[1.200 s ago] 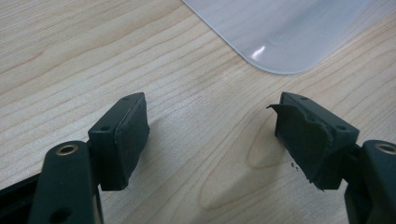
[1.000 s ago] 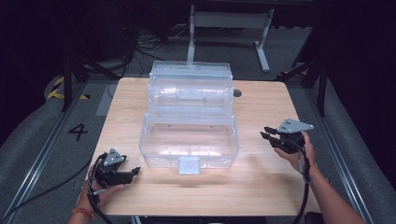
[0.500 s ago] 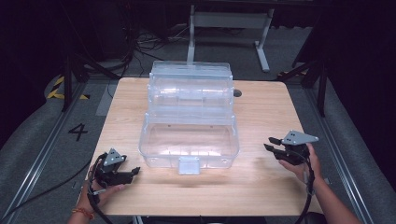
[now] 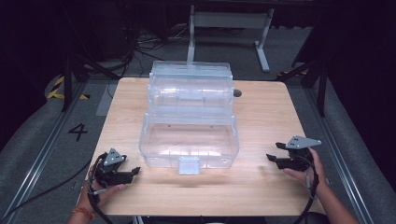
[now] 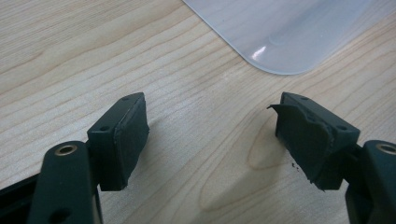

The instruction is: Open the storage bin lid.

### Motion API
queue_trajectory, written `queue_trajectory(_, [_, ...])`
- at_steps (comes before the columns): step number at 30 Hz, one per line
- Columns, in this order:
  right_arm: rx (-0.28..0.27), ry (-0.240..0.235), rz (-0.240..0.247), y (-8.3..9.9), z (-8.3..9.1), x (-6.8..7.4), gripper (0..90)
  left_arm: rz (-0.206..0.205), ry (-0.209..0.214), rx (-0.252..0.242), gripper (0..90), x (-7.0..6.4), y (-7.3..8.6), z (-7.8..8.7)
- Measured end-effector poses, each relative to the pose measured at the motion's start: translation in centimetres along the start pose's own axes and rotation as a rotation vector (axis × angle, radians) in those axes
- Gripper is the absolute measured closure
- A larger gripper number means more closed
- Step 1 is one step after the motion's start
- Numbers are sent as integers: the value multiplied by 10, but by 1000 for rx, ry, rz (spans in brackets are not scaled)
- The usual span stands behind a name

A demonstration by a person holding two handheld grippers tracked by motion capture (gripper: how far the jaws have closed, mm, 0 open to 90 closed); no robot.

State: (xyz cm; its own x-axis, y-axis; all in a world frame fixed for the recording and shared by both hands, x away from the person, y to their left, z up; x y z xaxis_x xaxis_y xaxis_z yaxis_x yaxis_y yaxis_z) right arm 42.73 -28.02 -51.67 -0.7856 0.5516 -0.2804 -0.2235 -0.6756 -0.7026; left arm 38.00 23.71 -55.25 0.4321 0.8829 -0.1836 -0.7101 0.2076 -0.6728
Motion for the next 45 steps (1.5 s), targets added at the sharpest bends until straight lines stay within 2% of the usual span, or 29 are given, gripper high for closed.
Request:
queue_trajectory(2, [6, 10, 24, 3, -1, 1, 320, 0, 0, 0, 260, 0, 0, 0])
queue_trajectory(4, [23, 30, 43, 8, -4, 3, 260, 0, -1, 0, 260, 0, 0, 0])
queue_trajectory(9, [8, 44, 48, 14, -2, 9, 228, 1, 0, 0, 260, 0, 0, 0])
queue_trajectory(12, [14, 34, 39, 18, -3, 12, 211, 0, 0, 0, 260, 0, 0, 0])
queue_trajectory(18, [30, 74, 28, 32, 0, 20, 202, 0, 0, 0, 260, 0, 0, 0])
queue_trajectory(19, [26, 86, 5, 35, 3, 19, 202, -2, 0, 2, 259, 0, 0, 0])
queue_trajectory(20, [26, 86, 5, 35, 3, 19, 202, -2, 1, 3, 259, 0, 0, 0])
queue_trajectory(23, [33, 90, -42, 43, 6, 18, 209, -10, 0, 0, 257, 1, -1, -1])
queue_trajectory(27, [29, 87, -80, 50, 9, 16, 207, -10, 0, 2, 257, 1, -1, 0])
queue_trajectory(33, [30, 67, -119, 52, 9, 15, 195, -9, -2, 0, 257, 1, -1, 0])
queue_trajectory(36, [38, 48, -171, 54, 7, 13, 165, -2, -1, 7, 256, 0, 1, 0])
queue_trajectory(45, [43, 42, -170, 54, 6, 12, 156, -3, 4, 4, 254, -1, 1, 0])
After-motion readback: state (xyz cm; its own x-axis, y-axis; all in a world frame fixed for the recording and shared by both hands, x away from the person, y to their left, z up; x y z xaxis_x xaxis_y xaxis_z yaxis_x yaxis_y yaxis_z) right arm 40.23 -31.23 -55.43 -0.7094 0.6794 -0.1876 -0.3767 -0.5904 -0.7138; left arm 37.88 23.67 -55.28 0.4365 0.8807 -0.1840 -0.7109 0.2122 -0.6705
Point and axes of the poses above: each handheld gripper's, and its own axes: z roughly backward along the jaws, y roughly out of its underside, x roughly to its left, the point moved 10 cm from there along -z, roughly forward along the jaws, and after that the axes turned 15 degrees about z, right-handed, at the moved point
